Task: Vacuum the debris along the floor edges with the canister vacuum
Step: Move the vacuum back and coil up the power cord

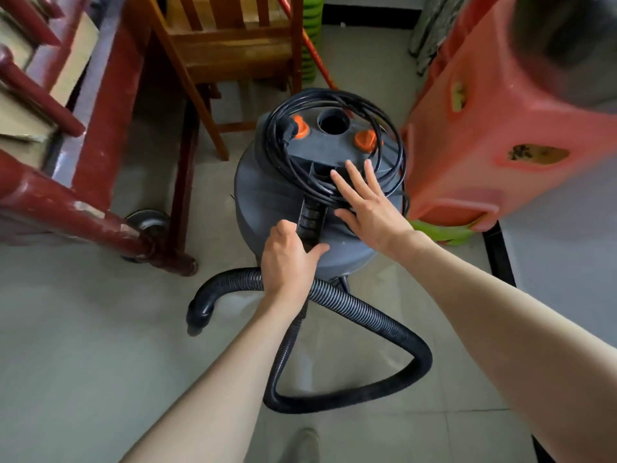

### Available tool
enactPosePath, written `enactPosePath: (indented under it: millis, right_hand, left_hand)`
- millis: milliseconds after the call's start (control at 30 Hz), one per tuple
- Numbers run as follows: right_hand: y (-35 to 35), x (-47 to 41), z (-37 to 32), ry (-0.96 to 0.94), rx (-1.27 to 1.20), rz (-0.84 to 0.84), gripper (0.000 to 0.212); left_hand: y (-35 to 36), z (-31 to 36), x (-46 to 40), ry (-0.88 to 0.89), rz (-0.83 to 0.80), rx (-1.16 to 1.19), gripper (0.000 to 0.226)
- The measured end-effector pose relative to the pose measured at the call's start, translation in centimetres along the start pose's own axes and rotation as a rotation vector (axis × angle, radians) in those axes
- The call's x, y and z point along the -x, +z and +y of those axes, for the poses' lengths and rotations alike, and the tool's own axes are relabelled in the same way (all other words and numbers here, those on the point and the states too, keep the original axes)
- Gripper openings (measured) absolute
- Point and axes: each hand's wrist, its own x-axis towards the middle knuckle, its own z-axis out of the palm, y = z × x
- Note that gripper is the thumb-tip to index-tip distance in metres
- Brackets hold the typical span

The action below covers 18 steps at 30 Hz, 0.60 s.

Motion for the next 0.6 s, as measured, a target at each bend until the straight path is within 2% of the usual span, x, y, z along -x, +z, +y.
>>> enactPosePath:
  millis: [233, 300, 367, 467, 533, 600]
  right_hand:
    - [-2.5, -4.9, 2.0, 0.003, 0.161, -0.082, 0.069]
    - [-3.1, -6.0, 2.3, 0.032, 0.239, -0.104, 0.070]
    - [-3.6, -7.1, 2.6, 0.040, 0.254, -0.114, 0.070]
    - [-4.1, -8.8, 3.3, 0.043, 0.199, -0.128, 0.071]
    - [-4.6, -9.9, 3.9, 0.038, 0.150, -0.135, 0.071]
    - [-4.9, -10.9, 4.4, 0.023, 0.107, -0.130, 0.072]
  left_hand:
    - [-0.4, 0.5, -4.1, 0.121, -0.036, -0.026, 0.053]
    - [-0.7, 0.9, -5.8, 0.196, 0.021, -0.093, 0.066]
    - [-1.1, 1.5, -7.6, 0.303, 0.061, -0.235, 0.091]
    - [-2.0, 2.2, -10.9, 0.470, 0.033, -0.383, 0.113]
    - [-3.0, 2.4, -13.7, 0.530, 0.042, -0.394, 0.107]
    - [-4.3, 2.8, -16.6, 0.591, 0.068, -0.379, 0.091]
